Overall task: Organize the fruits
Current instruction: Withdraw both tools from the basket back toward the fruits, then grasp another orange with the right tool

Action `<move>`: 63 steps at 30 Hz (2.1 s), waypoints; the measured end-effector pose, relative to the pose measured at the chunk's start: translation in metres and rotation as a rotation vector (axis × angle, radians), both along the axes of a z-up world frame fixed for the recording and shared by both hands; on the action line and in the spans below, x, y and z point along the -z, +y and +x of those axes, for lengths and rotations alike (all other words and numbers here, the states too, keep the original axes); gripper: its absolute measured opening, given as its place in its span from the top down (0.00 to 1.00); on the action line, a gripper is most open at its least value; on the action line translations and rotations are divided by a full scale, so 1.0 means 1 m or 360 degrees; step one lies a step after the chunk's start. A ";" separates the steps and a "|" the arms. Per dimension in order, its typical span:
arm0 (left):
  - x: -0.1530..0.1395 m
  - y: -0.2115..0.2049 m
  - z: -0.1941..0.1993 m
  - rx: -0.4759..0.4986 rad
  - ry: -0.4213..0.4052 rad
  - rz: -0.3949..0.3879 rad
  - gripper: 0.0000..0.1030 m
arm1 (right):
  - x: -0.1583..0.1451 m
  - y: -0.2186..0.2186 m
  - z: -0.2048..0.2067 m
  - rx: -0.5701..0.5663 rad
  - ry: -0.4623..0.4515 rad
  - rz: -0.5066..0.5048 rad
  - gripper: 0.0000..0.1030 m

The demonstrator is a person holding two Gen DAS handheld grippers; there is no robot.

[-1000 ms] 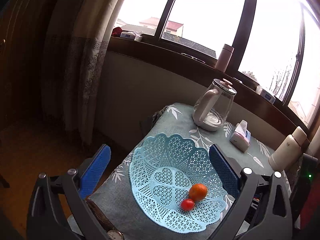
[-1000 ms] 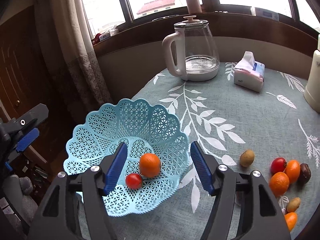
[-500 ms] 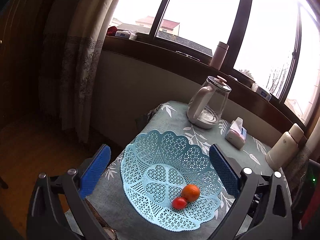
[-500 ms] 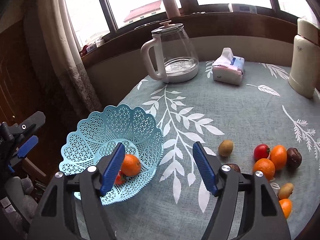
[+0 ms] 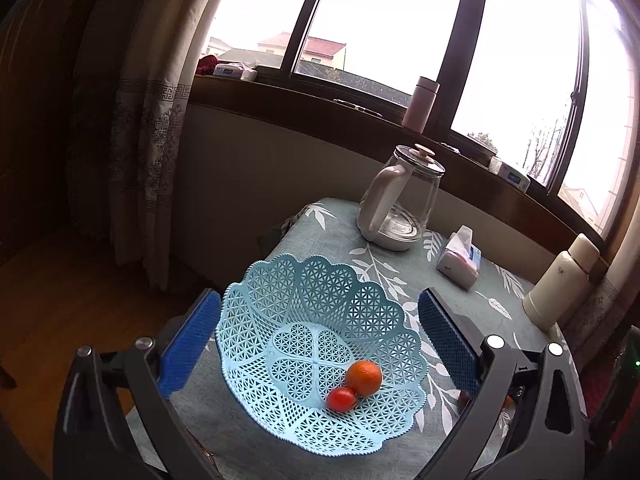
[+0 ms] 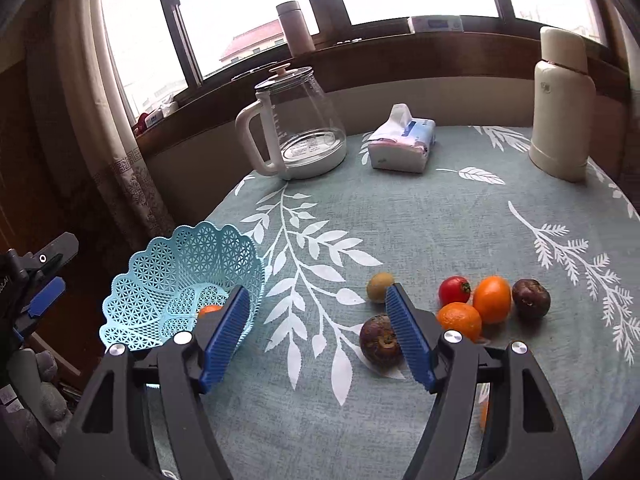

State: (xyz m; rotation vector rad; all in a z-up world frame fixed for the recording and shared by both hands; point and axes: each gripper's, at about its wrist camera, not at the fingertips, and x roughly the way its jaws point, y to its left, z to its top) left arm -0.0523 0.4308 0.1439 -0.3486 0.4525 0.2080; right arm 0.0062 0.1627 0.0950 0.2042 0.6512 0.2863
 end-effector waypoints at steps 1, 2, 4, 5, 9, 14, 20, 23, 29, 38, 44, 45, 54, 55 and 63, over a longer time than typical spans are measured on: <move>0.000 -0.002 0.000 0.0006 0.0001 0.0004 0.03 | 0.000 -0.005 -0.001 0.0018 0.0002 0.0007 0.31; 0.000 -0.004 0.001 0.0013 0.0003 0.0007 0.03 | 0.001 -0.011 -0.001 0.0038 0.0003 0.0014 0.29; 0.000 -0.007 0.001 0.0025 0.0004 0.0014 0.03 | 0.001 -0.021 -0.002 0.0076 0.0006 0.0024 0.29; 0.000 -0.009 0.001 0.0031 0.0004 0.0018 0.03 | 0.002 -0.026 -0.003 0.0093 0.0007 0.0029 0.29; 0.001 -0.016 0.003 0.0054 0.0009 0.0029 0.03 | 0.003 -0.047 -0.006 0.0175 0.0012 0.0051 0.22; 0.003 -0.026 0.006 0.0090 0.0023 0.0049 0.03 | 0.006 -0.071 -0.010 0.0265 0.0016 0.0066 0.19; 0.005 -0.038 0.009 0.0129 0.0040 0.0071 0.03 | 0.014 -0.096 -0.014 0.0341 0.0041 0.0066 0.18; 0.007 -0.044 0.010 0.0146 0.0048 0.0082 0.03 | 0.020 -0.105 -0.016 0.0366 0.0070 0.0058 0.18; 0.010 -0.054 0.013 0.0186 0.0072 0.0101 0.03 | 0.037 -0.116 -0.024 0.0381 0.0136 0.0021 0.18; 0.016 -0.072 0.018 0.0253 0.0107 0.0133 0.03 | 0.060 -0.118 -0.030 0.0368 0.0231 -0.0011 0.18; 0.021 -0.086 0.021 0.0314 0.0134 0.0160 0.03 | 0.066 -0.112 -0.029 0.0331 0.0267 -0.0047 0.18; 0.022 -0.089 0.021 0.0325 0.0139 0.0166 0.03 | 0.066 -0.111 -0.028 0.0326 0.0272 -0.0057 0.18; 0.030 -0.110 0.024 0.0421 0.0180 0.0208 0.03 | 0.072 -0.102 -0.024 0.0298 0.0321 -0.0162 0.19; 0.031 -0.112 0.025 0.0431 0.0185 0.0213 0.03 | 0.072 -0.101 -0.023 0.0293 0.0327 -0.0169 0.21; 0.039 -0.125 0.029 0.0481 0.0224 0.0238 0.03 | 0.077 -0.095 -0.015 0.0255 0.0378 -0.0242 0.44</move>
